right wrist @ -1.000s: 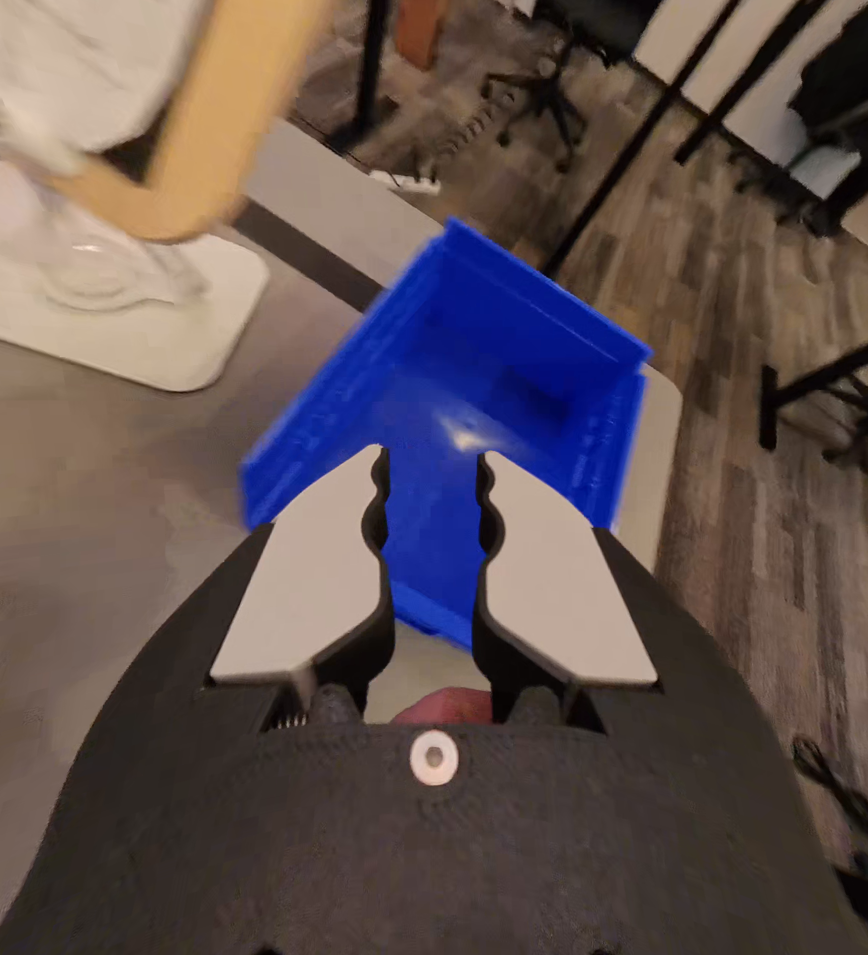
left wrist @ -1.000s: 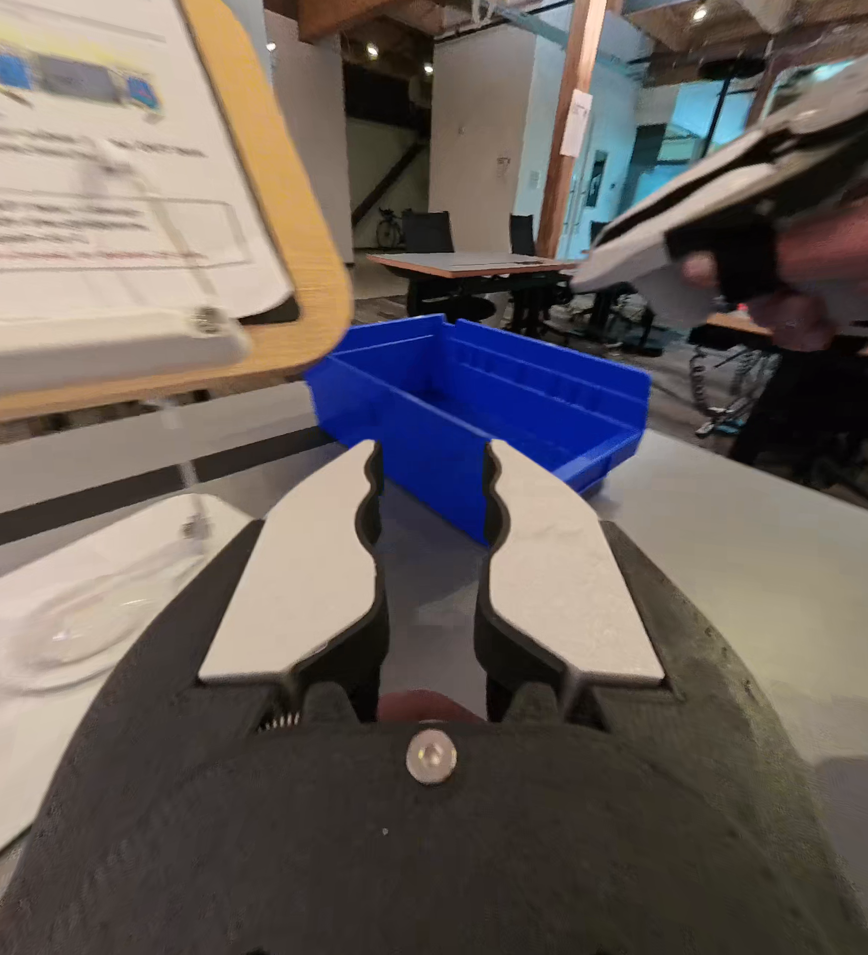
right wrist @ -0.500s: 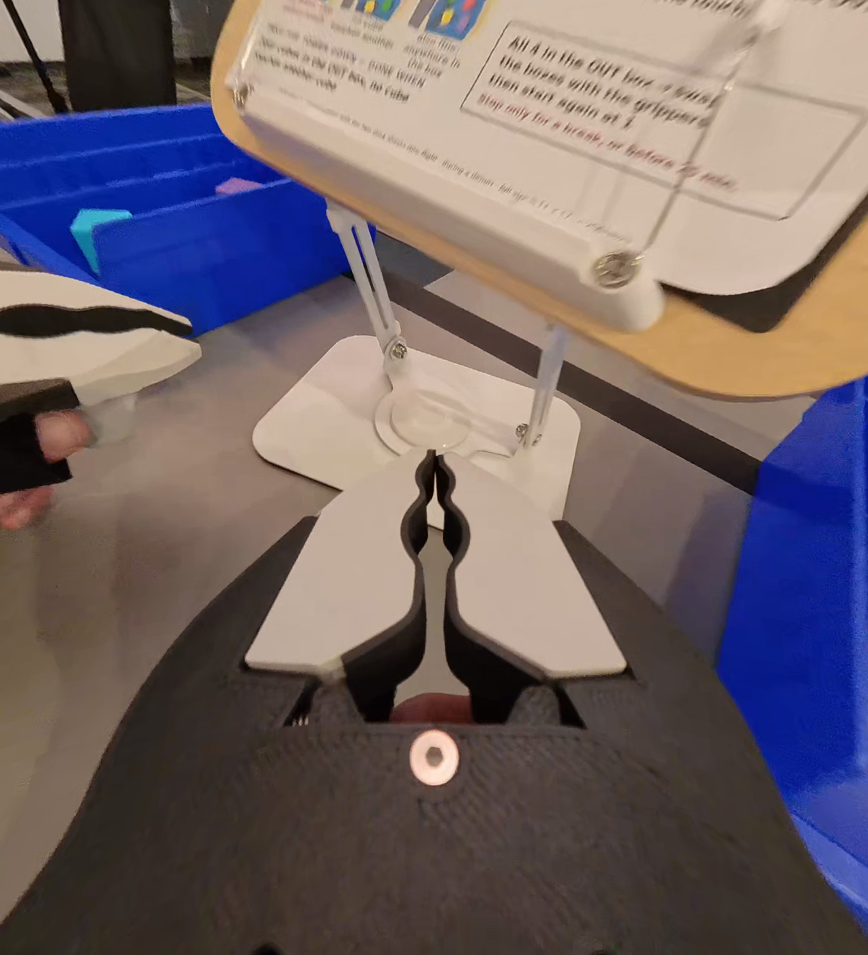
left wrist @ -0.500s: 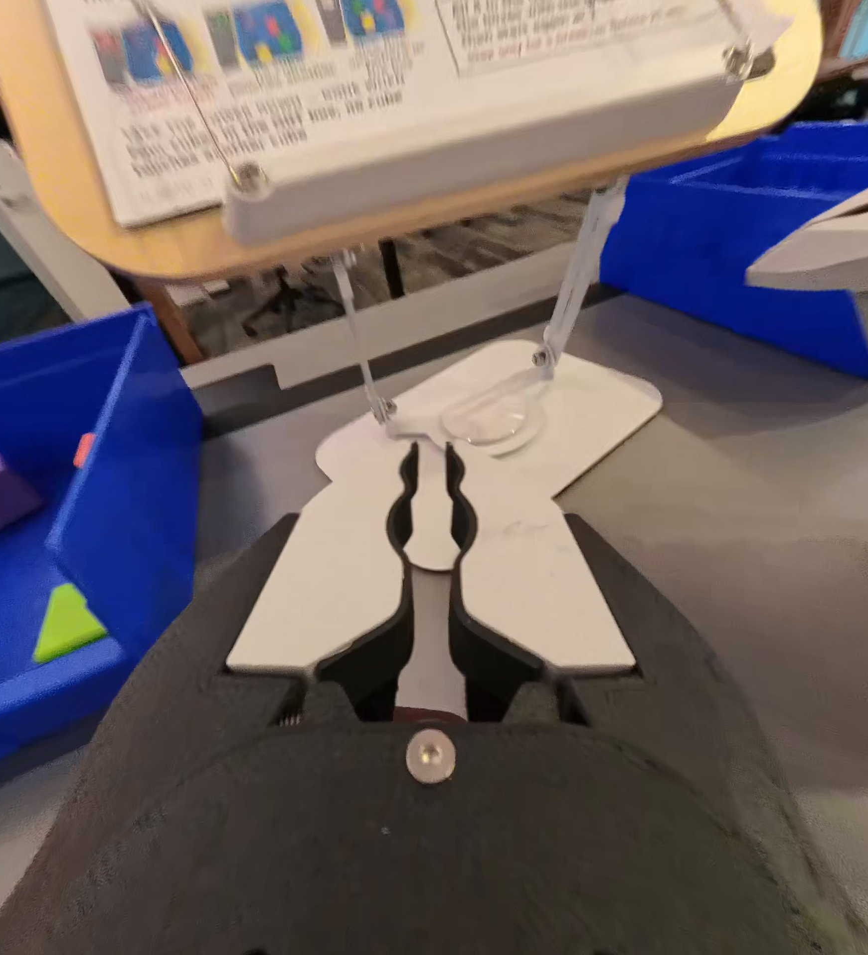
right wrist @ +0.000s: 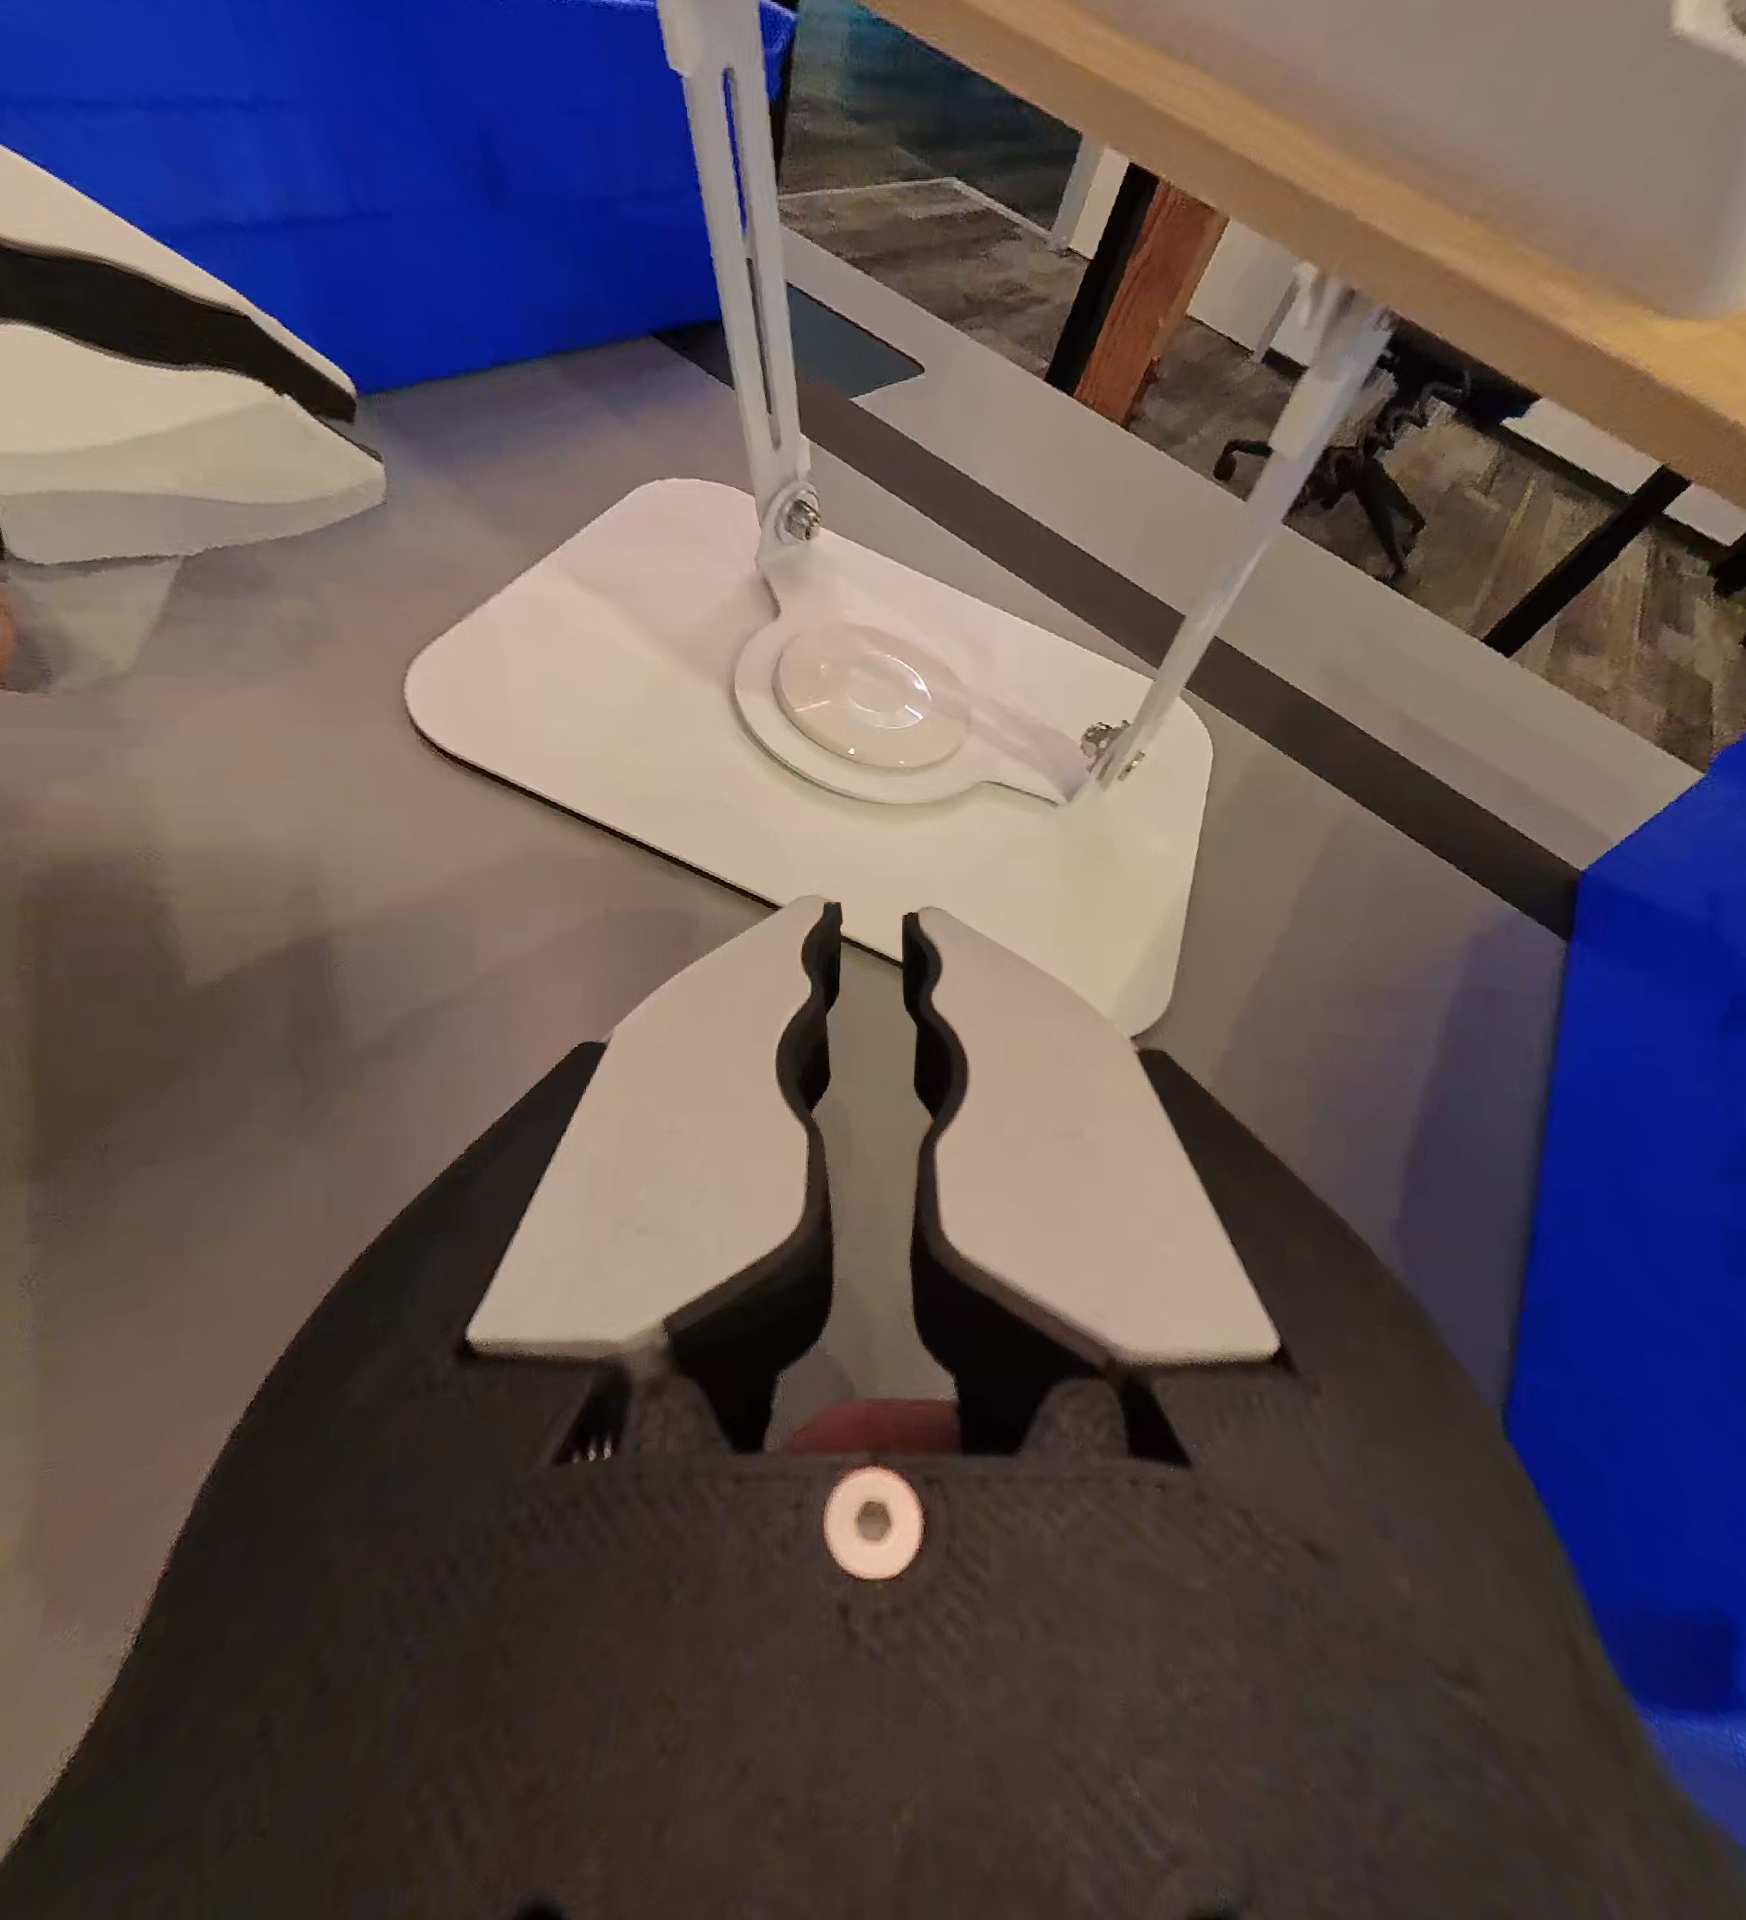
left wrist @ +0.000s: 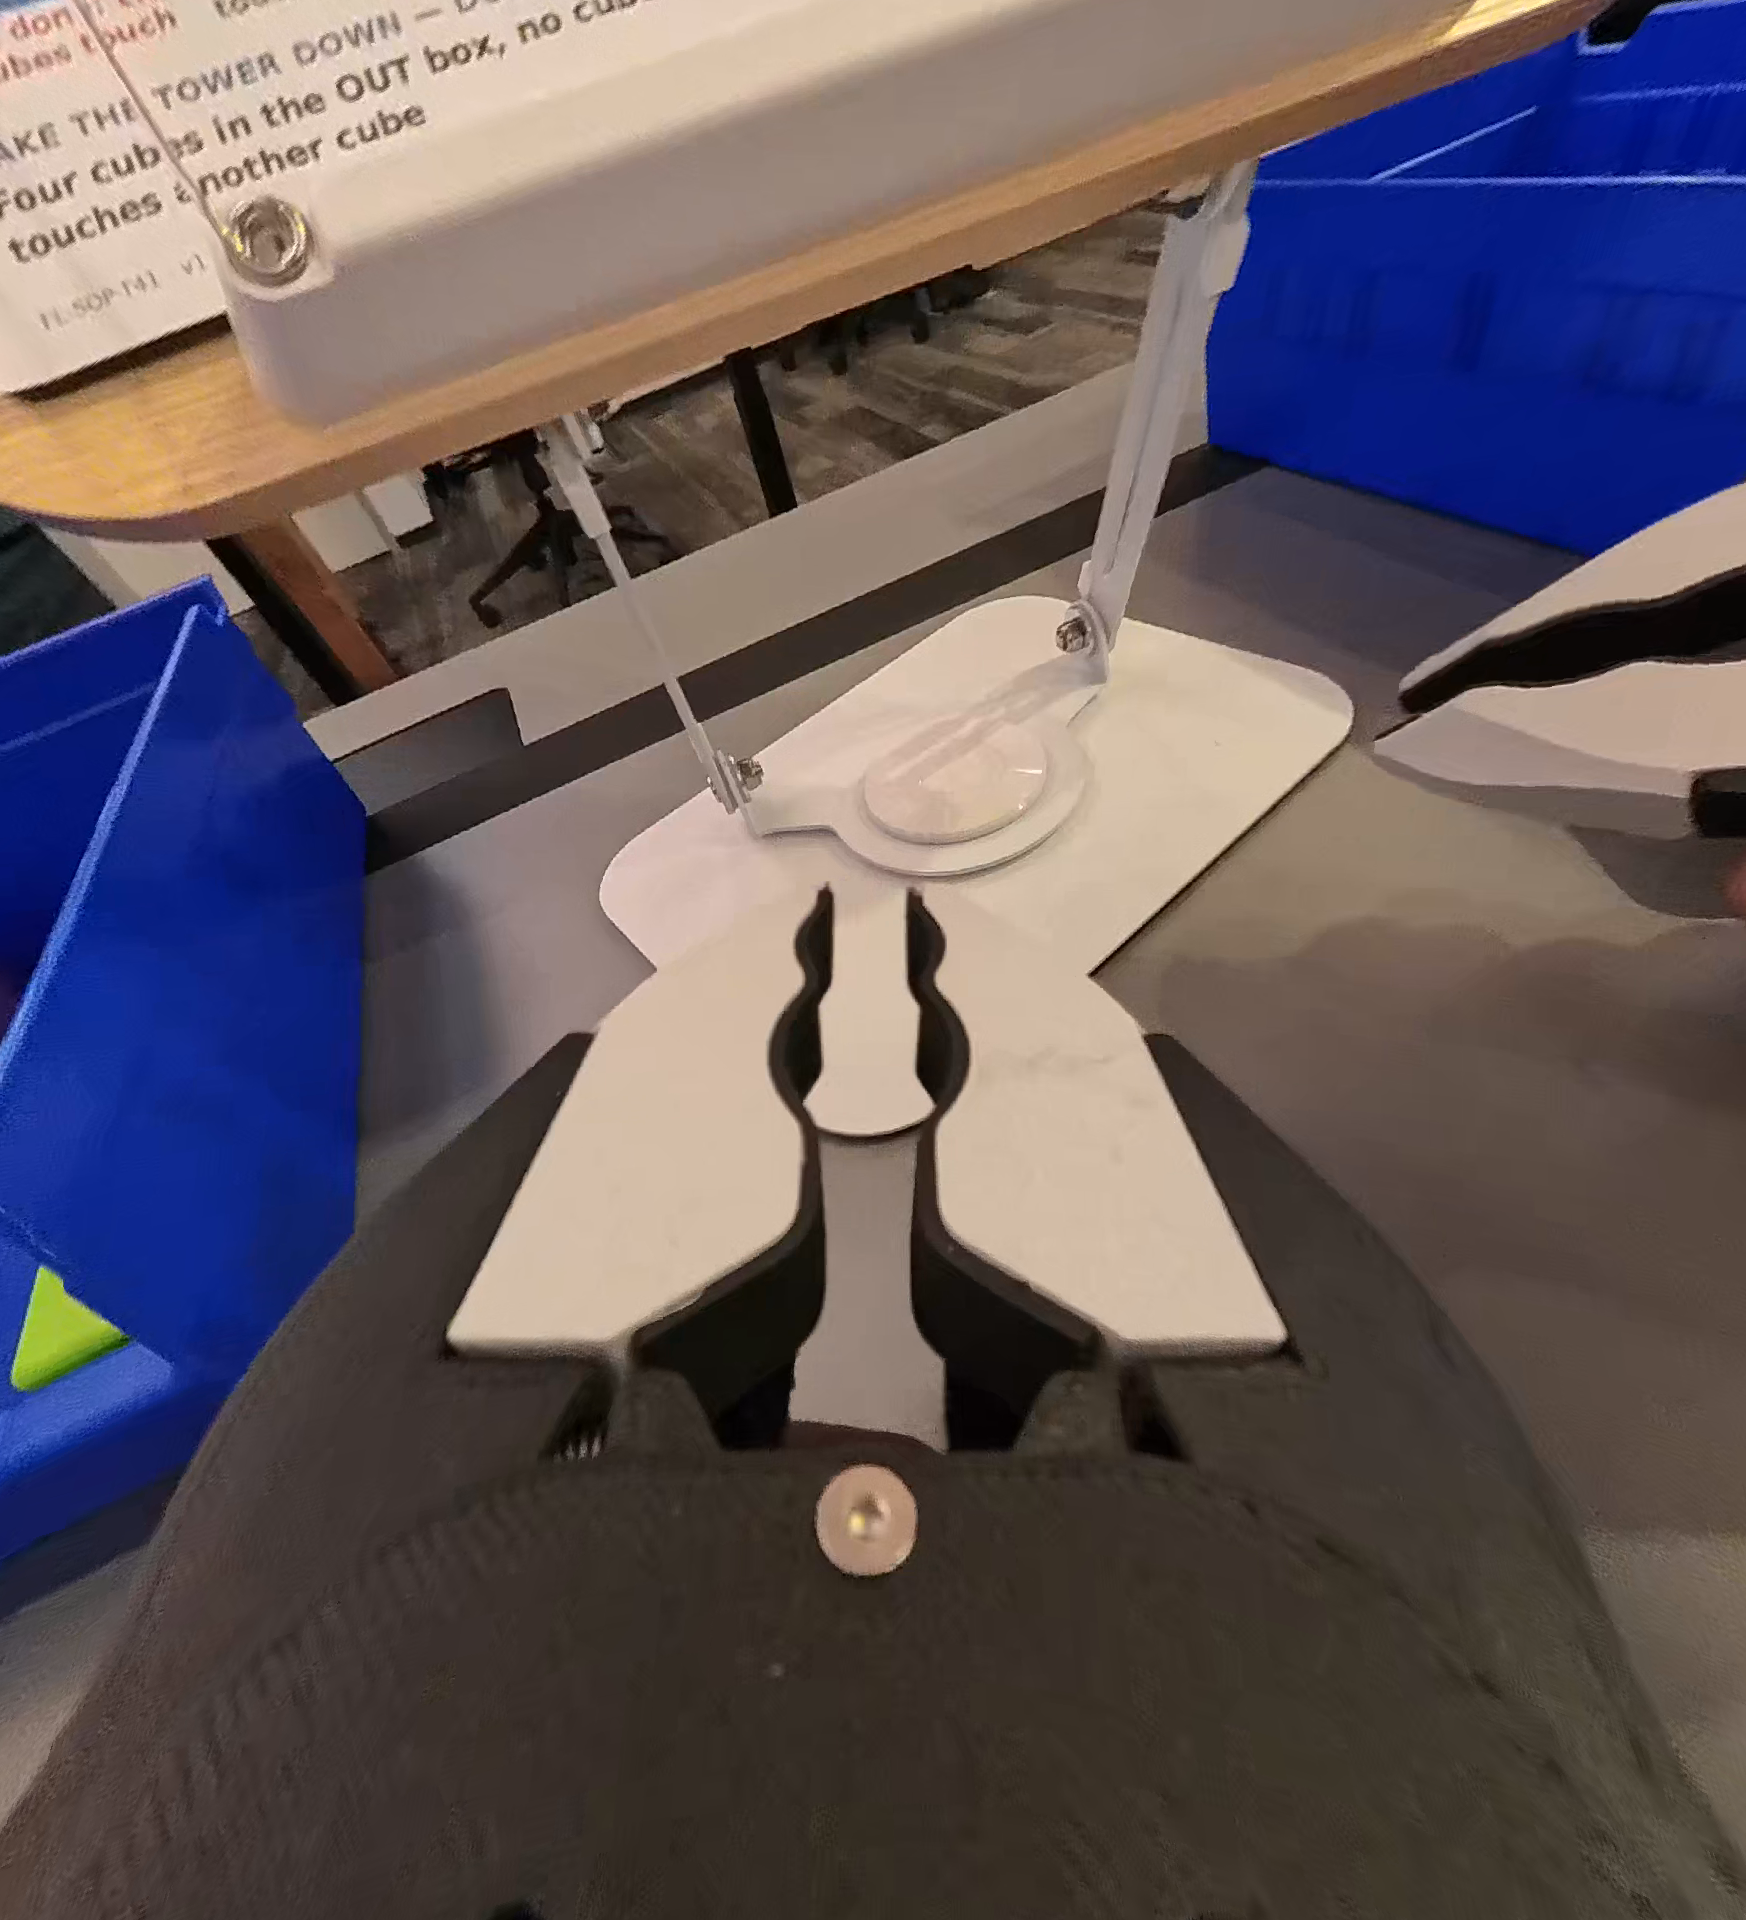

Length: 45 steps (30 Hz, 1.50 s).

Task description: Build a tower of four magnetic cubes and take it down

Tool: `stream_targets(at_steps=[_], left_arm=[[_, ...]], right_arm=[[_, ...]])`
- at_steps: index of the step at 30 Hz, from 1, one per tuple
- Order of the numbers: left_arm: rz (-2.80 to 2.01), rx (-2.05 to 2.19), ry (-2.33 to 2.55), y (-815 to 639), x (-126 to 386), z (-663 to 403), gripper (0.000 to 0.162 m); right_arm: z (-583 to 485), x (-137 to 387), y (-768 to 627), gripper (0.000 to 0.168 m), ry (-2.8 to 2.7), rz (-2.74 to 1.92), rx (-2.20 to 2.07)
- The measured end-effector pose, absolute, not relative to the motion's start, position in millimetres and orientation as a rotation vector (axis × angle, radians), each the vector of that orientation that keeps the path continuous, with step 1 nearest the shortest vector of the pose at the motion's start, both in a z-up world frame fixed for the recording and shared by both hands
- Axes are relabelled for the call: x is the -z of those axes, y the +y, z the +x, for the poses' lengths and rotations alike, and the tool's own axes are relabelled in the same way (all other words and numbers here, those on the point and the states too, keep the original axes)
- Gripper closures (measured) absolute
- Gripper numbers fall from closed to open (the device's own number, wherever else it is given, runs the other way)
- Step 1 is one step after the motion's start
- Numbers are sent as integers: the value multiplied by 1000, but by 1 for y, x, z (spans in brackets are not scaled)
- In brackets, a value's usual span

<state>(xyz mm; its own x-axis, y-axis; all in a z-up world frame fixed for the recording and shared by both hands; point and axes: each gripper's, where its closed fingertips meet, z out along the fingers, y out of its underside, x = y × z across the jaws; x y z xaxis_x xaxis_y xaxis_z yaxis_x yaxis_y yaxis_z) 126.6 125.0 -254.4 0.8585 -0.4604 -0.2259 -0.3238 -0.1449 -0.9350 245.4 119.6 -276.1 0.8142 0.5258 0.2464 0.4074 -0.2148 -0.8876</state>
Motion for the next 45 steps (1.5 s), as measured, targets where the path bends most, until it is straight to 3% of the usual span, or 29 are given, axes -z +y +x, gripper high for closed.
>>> stream_targets(at_steps=[7,20,26,29,36,45], left_arm=[[-1802,29,594,133,264,119,135],[-1754,46,590,132,254,120,124],[-1673,78,612,125,233,114,126],[-1607,137,675,112,216,110,140],[-1496,118,709,102,172,64,132],[-1629,-77,924,141,161,-54,129]], right_arm=[[247,283,121,141,-761,-1853,-61],[250,282,123,126,-756,-1839,-27],[251,283,124,126,-778,-1831,-11],[251,282,124,126,-782,-1824,-20],[247,283,124,126,-813,-1809,-11],[241,288,123,126,-876,-1805,15]])
